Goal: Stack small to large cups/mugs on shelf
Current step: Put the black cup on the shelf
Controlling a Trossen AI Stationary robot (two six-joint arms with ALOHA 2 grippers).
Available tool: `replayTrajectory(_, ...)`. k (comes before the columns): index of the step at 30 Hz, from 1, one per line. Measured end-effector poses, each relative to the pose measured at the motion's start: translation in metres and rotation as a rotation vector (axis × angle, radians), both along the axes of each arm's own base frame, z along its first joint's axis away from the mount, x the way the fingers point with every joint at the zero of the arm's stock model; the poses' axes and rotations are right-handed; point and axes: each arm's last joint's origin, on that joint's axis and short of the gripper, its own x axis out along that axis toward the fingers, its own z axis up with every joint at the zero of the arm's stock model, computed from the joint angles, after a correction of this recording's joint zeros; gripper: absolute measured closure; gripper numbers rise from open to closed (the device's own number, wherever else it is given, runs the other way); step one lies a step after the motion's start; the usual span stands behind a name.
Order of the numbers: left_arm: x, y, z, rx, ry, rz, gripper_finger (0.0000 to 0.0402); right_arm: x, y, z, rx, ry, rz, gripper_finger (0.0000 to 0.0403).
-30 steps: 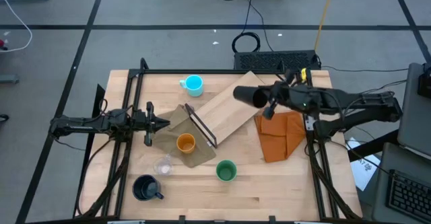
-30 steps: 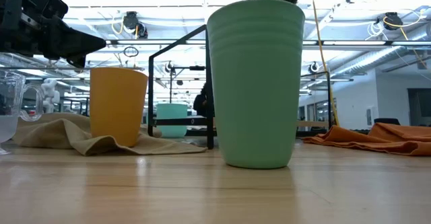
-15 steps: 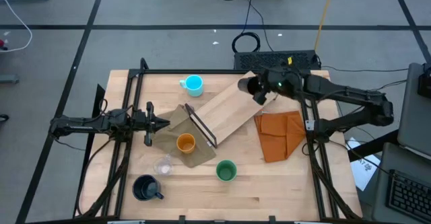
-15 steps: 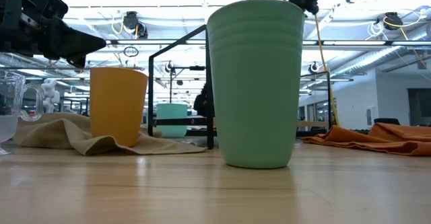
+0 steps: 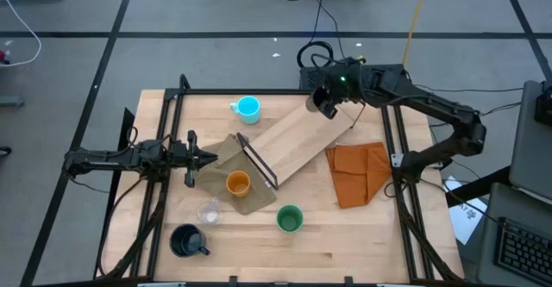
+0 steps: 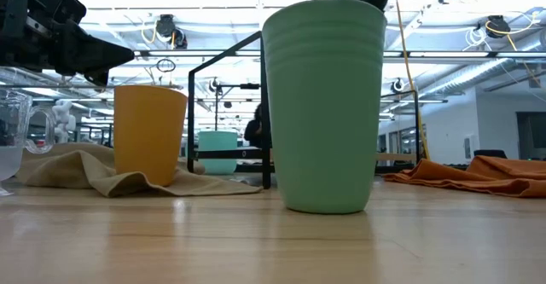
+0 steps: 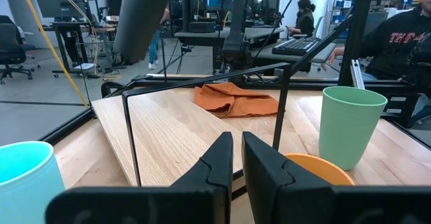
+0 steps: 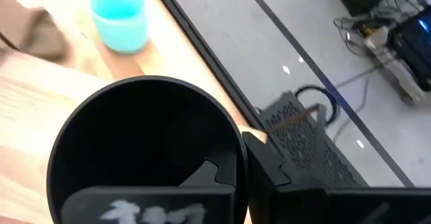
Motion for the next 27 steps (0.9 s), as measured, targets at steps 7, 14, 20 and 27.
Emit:
replayTrajectory(7,0.0,0.0,0.0,0.0,0.003,-0.002,0.0366,0.0,-0.023,-0.017,0.048,0.086,-0.038,0.0403)
replayTrajectory(14,0.0,0.0,0.0,0.0,0.005,-0.002,0.0366,0.002,-0.041,-0.03,0.094,0.109,-0.028,0.0403)
replayTrajectory(20,0.0,0.0,0.0,0.0,0.005,-0.002,0.0366,0.0,-0.053,-0.034,0.104,0.107,-0.032,0.0403)
replayTrajectory(27,0.0,0.0,-0.001,-0.001,0.006,-0.001,0.0366,0.0,-0.065,-0.036,0.136,0.049,-0.013,0.0403)
